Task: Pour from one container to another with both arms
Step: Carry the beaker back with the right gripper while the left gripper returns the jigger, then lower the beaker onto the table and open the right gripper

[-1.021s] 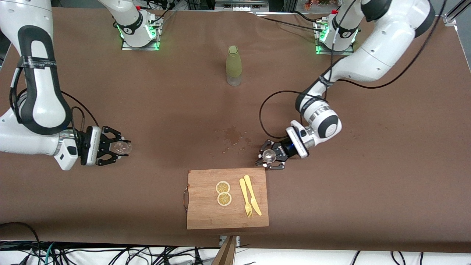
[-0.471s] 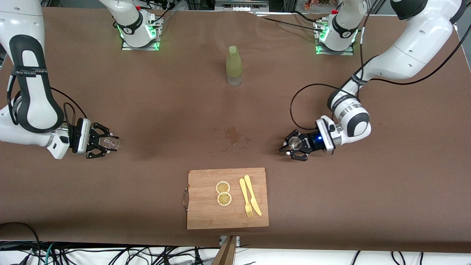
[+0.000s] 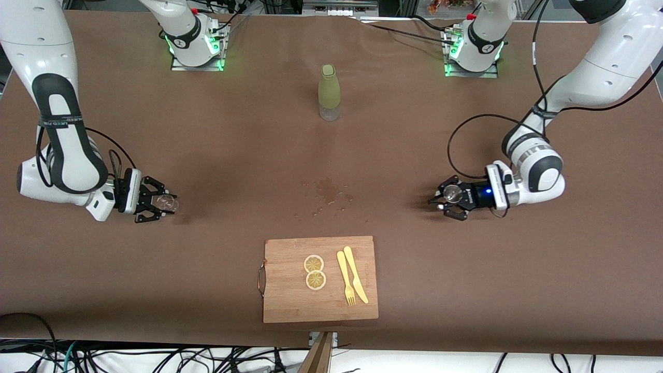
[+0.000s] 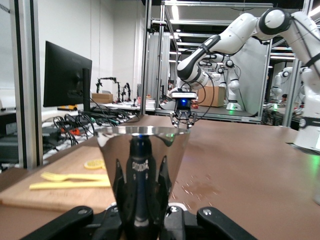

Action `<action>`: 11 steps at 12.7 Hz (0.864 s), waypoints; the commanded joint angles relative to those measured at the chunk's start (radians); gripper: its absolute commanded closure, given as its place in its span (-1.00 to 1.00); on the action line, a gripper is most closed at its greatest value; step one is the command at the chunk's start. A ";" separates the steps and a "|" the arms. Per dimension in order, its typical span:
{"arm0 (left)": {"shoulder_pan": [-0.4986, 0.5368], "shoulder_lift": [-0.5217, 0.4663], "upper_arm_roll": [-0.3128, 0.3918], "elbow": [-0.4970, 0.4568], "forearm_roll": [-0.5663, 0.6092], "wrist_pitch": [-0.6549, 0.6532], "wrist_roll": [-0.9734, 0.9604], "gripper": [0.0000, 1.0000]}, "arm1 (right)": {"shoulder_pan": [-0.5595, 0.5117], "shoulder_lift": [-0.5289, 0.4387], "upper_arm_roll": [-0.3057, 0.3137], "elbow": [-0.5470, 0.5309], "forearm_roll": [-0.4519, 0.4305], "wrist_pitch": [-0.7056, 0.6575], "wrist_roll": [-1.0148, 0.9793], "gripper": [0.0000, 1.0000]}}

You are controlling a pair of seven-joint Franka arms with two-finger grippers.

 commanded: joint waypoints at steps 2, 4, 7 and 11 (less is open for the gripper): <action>-0.005 -0.058 0.125 -0.031 0.098 -0.126 -0.038 1.00 | -0.026 0.024 0.017 0.013 0.022 0.024 -0.040 0.70; -0.009 -0.046 0.189 0.015 0.175 -0.215 -0.039 1.00 | -0.035 0.049 0.015 0.018 0.065 0.024 -0.040 0.56; -0.006 -0.015 0.254 0.078 0.234 -0.312 -0.038 1.00 | -0.039 0.051 0.011 0.019 0.087 0.022 -0.023 -1.00; -0.002 0.046 0.303 0.165 0.275 -0.398 -0.012 1.00 | -0.032 0.040 -0.029 0.047 0.071 0.010 -0.009 -1.00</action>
